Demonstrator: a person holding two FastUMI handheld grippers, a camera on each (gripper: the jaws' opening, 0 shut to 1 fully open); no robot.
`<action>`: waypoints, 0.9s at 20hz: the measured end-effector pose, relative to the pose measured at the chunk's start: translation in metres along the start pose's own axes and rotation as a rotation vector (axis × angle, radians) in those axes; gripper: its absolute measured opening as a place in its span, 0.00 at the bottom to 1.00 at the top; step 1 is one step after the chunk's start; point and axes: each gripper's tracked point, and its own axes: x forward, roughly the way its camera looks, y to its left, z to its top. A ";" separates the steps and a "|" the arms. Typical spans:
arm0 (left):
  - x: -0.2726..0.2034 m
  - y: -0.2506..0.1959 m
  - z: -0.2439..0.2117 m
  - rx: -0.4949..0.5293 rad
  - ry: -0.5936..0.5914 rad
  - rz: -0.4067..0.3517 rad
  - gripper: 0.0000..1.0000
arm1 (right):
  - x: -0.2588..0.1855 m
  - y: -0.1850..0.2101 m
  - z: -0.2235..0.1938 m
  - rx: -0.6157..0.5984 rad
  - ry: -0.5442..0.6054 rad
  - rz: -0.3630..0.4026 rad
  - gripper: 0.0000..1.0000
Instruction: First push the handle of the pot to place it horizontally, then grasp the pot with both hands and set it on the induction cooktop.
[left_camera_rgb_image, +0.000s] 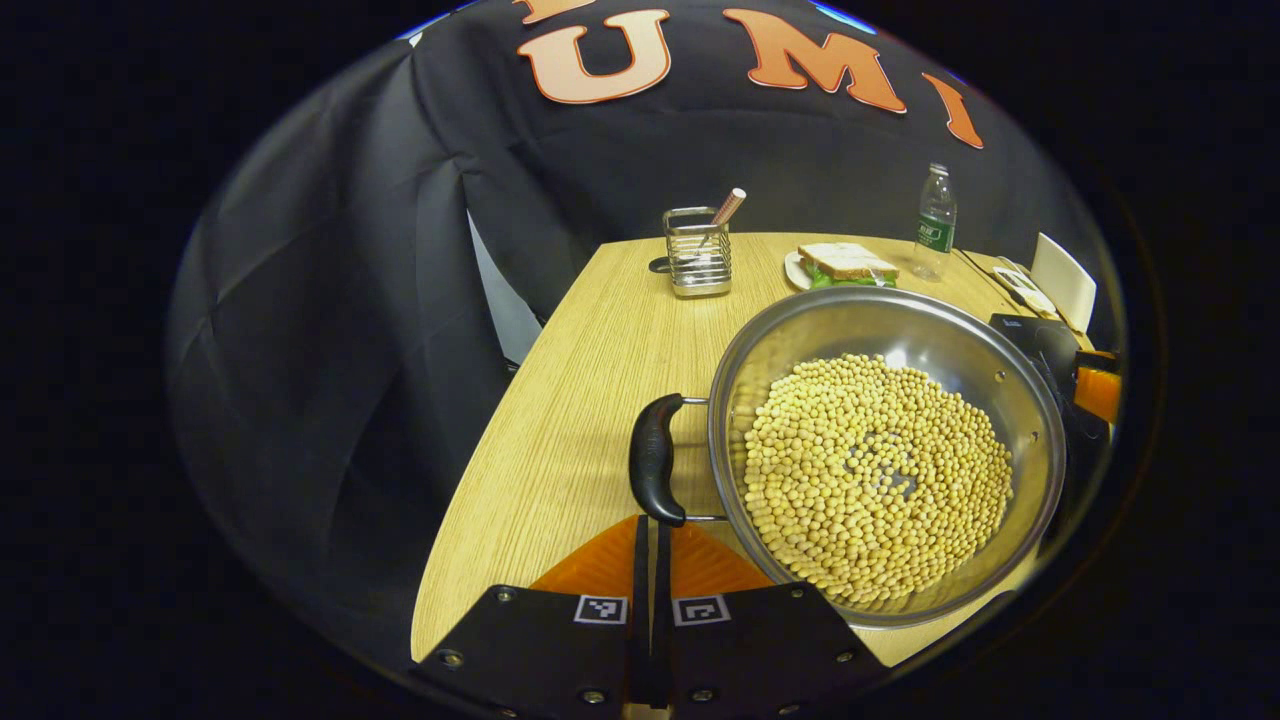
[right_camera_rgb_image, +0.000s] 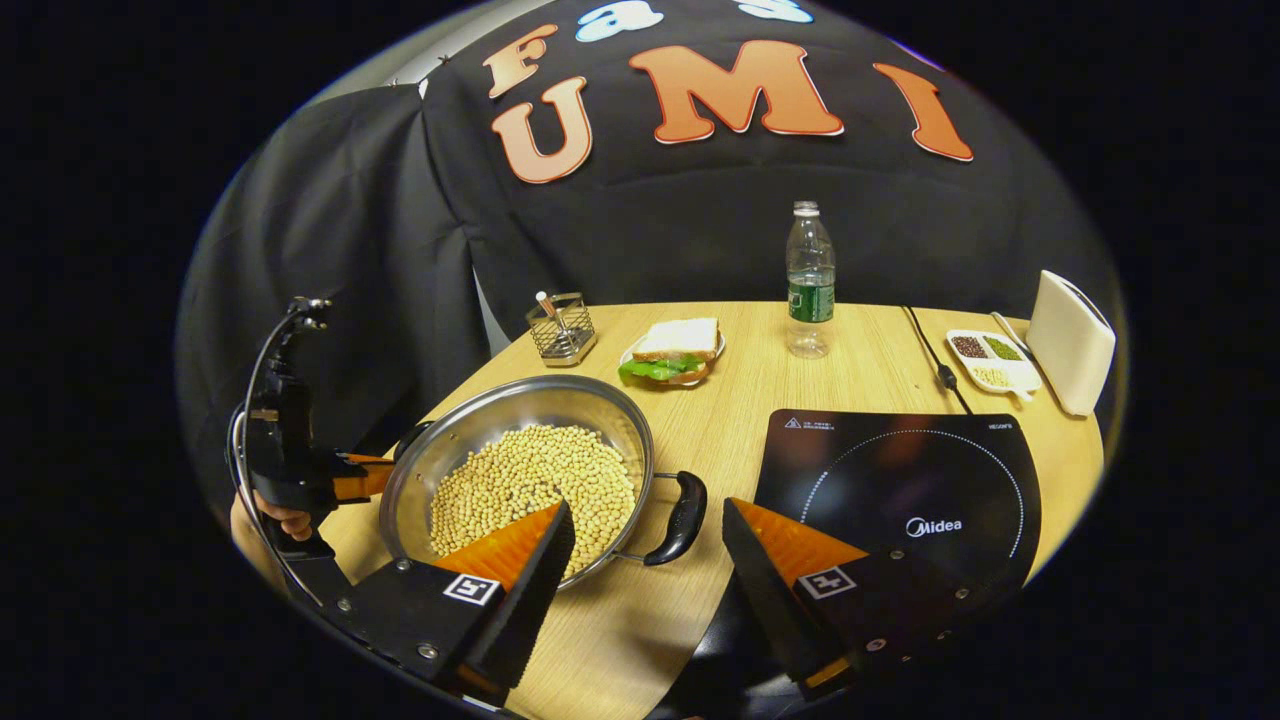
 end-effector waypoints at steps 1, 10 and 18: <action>-0.004 0.003 0.001 -0.007 -0.007 0.002 0.02 | 0.004 0.002 -0.001 -0.006 0.010 -0.007 0.93; -0.036 -0.005 0.058 0.032 -0.180 -0.034 0.67 | 0.025 0.008 0.000 -0.014 0.043 -0.060 0.93; 0.012 -0.016 0.048 0.021 -0.081 -0.064 0.87 | 0.046 0.002 -0.008 0.047 0.113 -0.084 0.94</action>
